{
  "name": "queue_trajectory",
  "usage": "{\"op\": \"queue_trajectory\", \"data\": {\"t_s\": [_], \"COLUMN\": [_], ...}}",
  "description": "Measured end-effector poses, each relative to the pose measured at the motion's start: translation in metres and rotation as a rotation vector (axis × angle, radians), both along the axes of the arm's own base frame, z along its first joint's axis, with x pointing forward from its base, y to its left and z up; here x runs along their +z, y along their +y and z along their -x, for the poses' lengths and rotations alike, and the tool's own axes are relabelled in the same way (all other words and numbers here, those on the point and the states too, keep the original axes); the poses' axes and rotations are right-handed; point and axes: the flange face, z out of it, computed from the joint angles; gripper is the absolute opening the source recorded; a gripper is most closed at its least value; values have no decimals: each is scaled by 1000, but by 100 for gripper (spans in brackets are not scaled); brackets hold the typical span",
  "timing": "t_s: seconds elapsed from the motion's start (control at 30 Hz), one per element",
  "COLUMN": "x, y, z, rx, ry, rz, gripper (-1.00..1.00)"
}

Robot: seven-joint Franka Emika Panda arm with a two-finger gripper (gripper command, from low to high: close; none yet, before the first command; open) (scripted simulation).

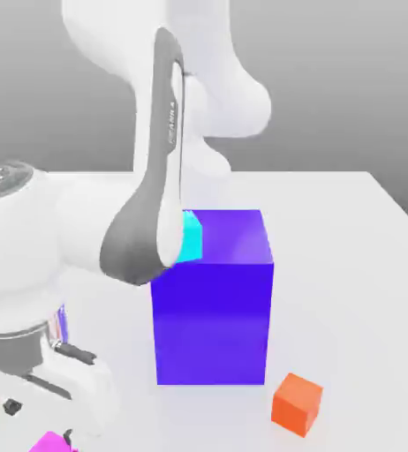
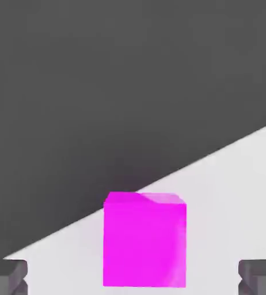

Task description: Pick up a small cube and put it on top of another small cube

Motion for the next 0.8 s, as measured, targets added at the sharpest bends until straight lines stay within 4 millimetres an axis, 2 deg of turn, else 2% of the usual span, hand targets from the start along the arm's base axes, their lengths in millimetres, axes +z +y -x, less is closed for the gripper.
{"op": "queue_trajectory", "data": {"t_s": [0.03, 0.07, 0.23, 0.27, 0.33, 0.43, 0.53, 0.8], "x": [-15, -28, -28, -34, -19, 20, 35, 57], "y": [0, 0, 0, 0, 0, -1, -20, -81], "z": [0, 1, 1, 1, 1, 2, 11, 47], "rx": [-1, -1, -1, -2, -2, -6, -140, -586], "ry": [1, 2, 2, 2, 2, 2, 2, 1], "rz": [0, -1, -1, -1, -1, -2, -5, -11], "gripper": [0, -100, -100, -100, -100, -100, -100, -100]}}
